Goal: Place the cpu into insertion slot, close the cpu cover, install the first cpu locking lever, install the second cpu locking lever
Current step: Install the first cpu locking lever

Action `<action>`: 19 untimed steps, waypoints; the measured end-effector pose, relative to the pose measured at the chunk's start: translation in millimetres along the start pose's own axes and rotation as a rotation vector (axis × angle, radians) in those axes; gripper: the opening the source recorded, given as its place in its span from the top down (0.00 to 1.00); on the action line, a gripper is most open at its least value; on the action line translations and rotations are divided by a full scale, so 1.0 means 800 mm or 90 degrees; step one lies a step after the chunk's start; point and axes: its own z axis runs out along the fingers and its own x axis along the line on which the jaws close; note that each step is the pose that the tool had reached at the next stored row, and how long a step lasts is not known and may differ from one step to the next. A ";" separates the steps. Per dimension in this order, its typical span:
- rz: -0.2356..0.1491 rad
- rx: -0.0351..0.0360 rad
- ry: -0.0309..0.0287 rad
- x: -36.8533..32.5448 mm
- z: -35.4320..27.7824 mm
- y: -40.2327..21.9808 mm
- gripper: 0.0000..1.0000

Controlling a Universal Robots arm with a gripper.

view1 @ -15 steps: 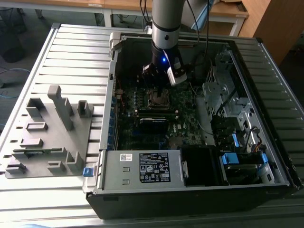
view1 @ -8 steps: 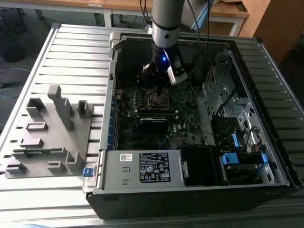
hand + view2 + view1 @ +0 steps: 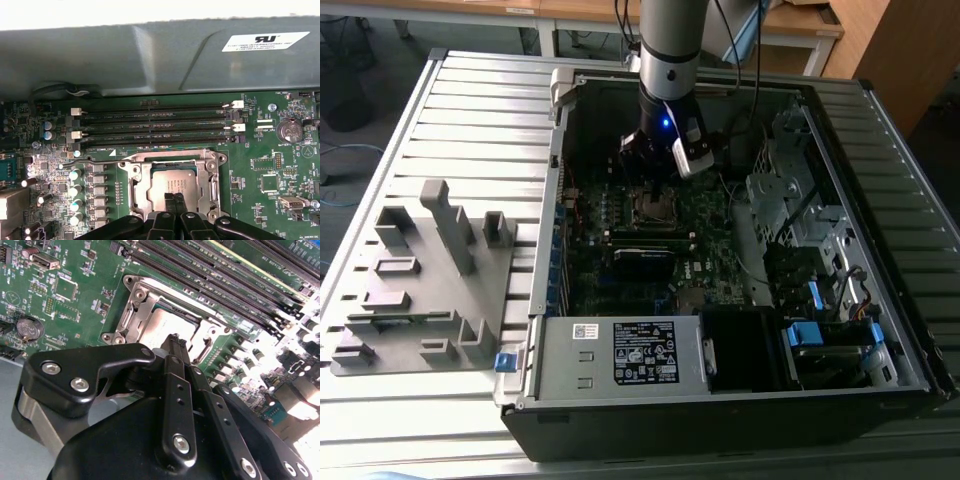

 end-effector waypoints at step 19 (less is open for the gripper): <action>0.000 0.0000 0.0000 -0.0002 -0.0076 0.0003 0.89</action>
